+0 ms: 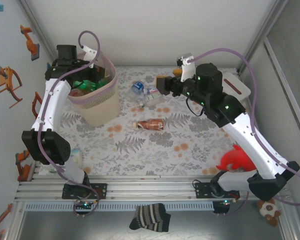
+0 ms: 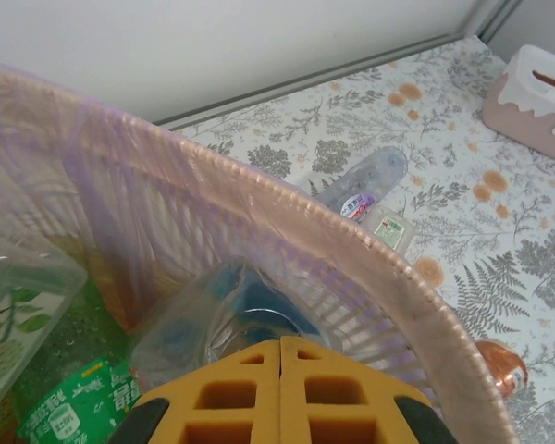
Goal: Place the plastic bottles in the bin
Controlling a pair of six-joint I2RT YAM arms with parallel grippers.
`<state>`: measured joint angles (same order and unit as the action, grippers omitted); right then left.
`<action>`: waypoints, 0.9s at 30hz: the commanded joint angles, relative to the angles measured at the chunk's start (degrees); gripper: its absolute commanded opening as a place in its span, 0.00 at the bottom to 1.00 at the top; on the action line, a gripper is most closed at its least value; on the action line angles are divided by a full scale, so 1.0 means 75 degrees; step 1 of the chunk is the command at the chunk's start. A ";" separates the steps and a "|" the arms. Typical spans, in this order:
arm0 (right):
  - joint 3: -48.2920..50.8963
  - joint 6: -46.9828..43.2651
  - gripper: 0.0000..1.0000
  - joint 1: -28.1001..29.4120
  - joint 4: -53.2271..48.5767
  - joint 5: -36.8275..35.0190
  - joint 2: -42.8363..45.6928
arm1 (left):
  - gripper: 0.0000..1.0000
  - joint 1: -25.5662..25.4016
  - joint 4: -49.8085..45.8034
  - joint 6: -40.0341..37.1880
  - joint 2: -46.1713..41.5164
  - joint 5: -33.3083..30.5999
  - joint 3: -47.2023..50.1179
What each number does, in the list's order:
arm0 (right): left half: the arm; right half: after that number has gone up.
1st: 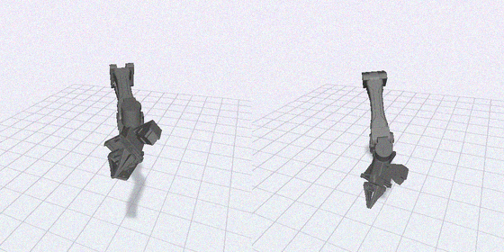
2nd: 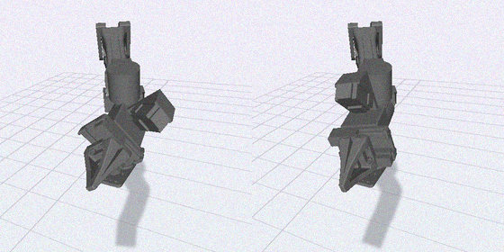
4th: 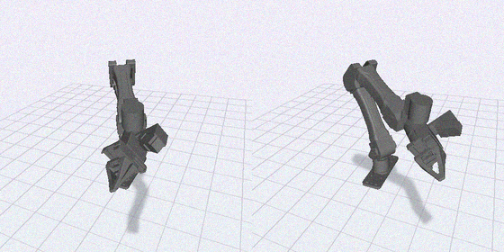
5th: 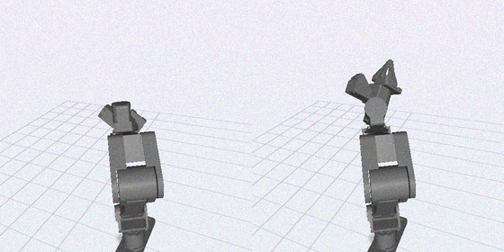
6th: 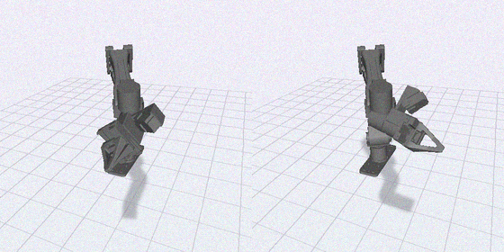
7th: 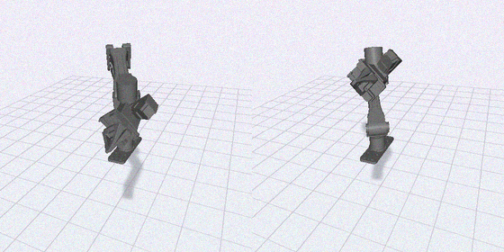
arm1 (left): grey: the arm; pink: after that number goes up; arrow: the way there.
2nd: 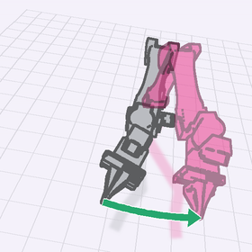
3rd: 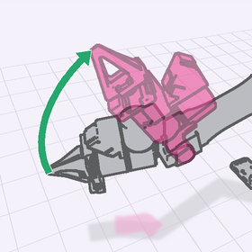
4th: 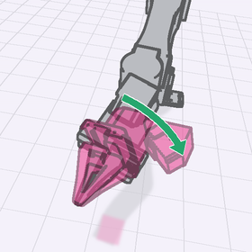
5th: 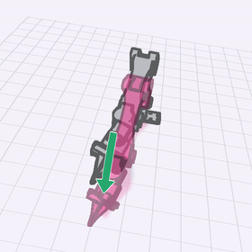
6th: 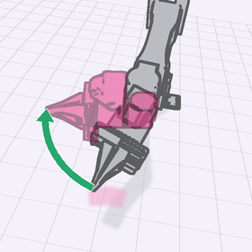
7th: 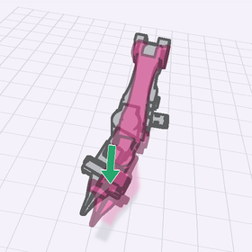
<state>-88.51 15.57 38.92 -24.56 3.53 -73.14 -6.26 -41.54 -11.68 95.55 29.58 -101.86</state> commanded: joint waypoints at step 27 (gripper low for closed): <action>-0.0370 -0.7363 0.82 -0.0032 -0.3442 0.0590 -0.4438 | 0.18 0.0073 0.1654 0.1271 -0.3060 0.0359 0.2267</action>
<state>-91.96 -32.08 38.89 -47.37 8.05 -104.01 -5.96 -31.40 -3.77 74.02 30.15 -85.01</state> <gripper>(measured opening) 0.817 0.179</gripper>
